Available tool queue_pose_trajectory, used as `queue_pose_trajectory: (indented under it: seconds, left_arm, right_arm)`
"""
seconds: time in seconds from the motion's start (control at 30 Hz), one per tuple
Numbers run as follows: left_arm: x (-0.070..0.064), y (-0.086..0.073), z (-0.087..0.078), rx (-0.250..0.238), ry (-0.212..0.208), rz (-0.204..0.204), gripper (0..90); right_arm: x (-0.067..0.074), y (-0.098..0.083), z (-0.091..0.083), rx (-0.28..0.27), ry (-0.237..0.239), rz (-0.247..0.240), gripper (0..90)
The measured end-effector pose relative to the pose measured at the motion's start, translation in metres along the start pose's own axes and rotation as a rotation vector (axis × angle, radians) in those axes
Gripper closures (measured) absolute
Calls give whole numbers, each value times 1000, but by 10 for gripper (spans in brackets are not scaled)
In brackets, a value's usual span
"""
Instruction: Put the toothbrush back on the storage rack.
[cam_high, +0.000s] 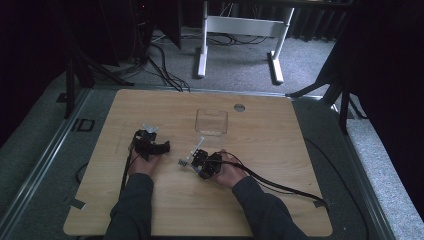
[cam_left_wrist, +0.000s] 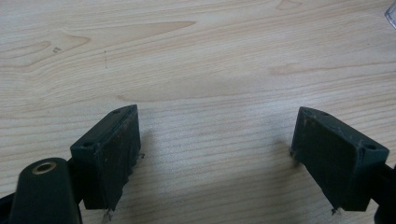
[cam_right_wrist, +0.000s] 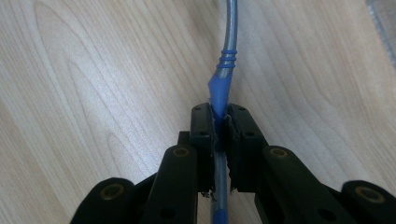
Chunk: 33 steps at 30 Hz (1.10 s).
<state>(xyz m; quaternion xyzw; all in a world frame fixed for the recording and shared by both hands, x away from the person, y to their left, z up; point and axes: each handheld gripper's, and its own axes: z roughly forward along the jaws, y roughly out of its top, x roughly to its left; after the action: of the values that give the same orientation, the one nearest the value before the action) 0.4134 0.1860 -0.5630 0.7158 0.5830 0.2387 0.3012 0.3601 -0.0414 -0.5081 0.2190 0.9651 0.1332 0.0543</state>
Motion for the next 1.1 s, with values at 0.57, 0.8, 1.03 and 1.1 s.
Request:
queue_pose_trajectory:
  seconds: [0.57,0.8,1.03,1.1]
  left_arm:
    - [0,0,0,-1,0,-1,157]
    - [0,0,0,-1,0,0,157]
    - [0,0,0,-1,0,-1,157]
    - [0,0,0,-1,0,0,157]
  right_arm:
    - [-7,1,-17,-127,-6,50,816]
    - [-9,2,-23,-185,-8,81,815]
    - [-11,2,-28,-248,-23,93,816]
    - [-11,2,-30,-260,-27,95,815]
